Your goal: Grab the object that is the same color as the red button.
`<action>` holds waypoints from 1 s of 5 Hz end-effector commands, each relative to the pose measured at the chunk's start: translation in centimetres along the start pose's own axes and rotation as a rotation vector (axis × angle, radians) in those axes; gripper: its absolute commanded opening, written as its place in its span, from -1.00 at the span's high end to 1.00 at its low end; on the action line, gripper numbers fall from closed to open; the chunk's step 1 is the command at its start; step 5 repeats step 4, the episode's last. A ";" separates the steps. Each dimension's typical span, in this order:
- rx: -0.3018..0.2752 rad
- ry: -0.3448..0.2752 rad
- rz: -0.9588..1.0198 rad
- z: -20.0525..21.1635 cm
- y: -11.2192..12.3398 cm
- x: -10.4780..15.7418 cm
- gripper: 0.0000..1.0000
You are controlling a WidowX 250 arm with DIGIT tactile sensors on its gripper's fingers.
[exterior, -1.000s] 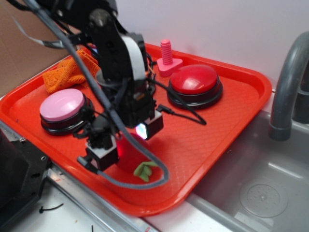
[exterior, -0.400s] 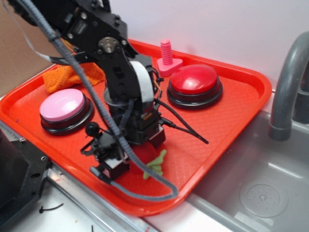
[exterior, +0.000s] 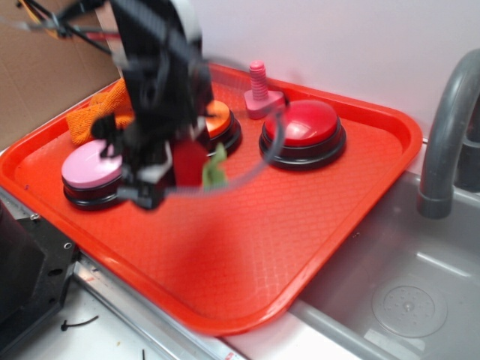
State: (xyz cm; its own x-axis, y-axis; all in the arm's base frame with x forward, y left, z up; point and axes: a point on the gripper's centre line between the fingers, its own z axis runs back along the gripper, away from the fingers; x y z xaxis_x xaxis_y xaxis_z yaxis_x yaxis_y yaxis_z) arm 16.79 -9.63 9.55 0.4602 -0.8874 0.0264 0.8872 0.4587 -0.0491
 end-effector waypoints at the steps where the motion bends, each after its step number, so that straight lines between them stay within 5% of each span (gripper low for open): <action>1: 0.060 0.006 0.488 7.1 -0.2 0.0 1.00; 3: 0.018 -0.035 0.934 9.9 0.7 -3.3 1.00; 4: -0.129 -0.049 0.884 9.6 1.7 -3.8 1.00; 5: -0.129 -0.049 0.884 9.6 1.7 -3.8 1.00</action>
